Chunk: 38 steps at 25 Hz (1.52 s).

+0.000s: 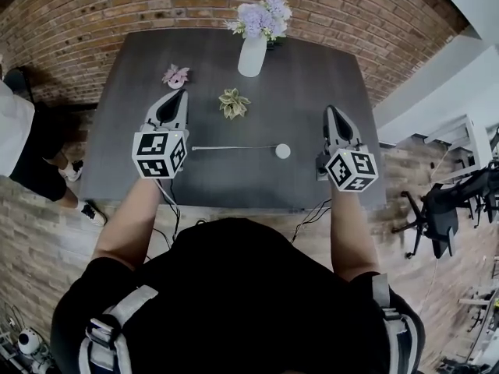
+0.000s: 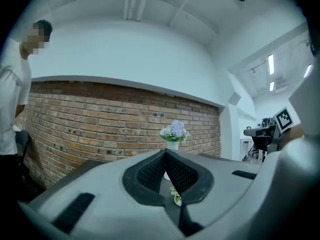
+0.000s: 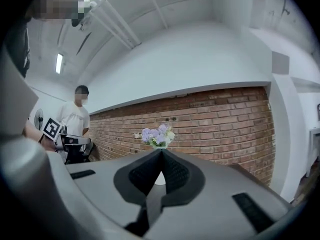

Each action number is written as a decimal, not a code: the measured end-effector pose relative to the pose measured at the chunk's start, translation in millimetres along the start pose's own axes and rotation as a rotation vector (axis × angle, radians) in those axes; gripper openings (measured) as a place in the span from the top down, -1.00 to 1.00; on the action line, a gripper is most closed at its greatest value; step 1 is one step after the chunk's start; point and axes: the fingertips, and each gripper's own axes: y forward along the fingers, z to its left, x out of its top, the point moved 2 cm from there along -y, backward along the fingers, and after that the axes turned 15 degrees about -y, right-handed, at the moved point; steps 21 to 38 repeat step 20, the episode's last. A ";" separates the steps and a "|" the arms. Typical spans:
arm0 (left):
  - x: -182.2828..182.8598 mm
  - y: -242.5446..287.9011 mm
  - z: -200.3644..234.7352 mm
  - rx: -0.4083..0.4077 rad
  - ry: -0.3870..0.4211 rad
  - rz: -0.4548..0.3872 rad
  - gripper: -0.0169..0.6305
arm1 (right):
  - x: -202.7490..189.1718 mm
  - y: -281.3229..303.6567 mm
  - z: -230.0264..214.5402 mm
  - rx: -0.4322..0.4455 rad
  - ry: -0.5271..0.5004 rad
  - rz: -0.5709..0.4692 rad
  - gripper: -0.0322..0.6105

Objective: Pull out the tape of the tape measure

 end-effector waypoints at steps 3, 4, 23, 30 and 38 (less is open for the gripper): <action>-7.9 -4.0 2.1 0.012 -0.013 0.017 0.92 | -2.7 -5.8 -2.0 -0.002 -0.006 0.011 0.91; -9.4 -5.1 3.3 0.016 -0.015 0.020 0.92 | -3.9 -6.7 -2.1 -0.003 -0.004 0.015 0.91; -9.3 -7.0 -1.8 0.020 -0.006 0.013 0.92 | -10.0 -2.0 -2.9 0.020 -0.007 0.036 0.91; -9.3 -7.0 -1.8 0.020 -0.006 0.013 0.92 | -10.0 -2.0 -2.9 0.020 -0.007 0.036 0.91; -9.3 -7.0 -1.8 0.020 -0.006 0.013 0.92 | -10.0 -2.0 -2.9 0.020 -0.007 0.036 0.91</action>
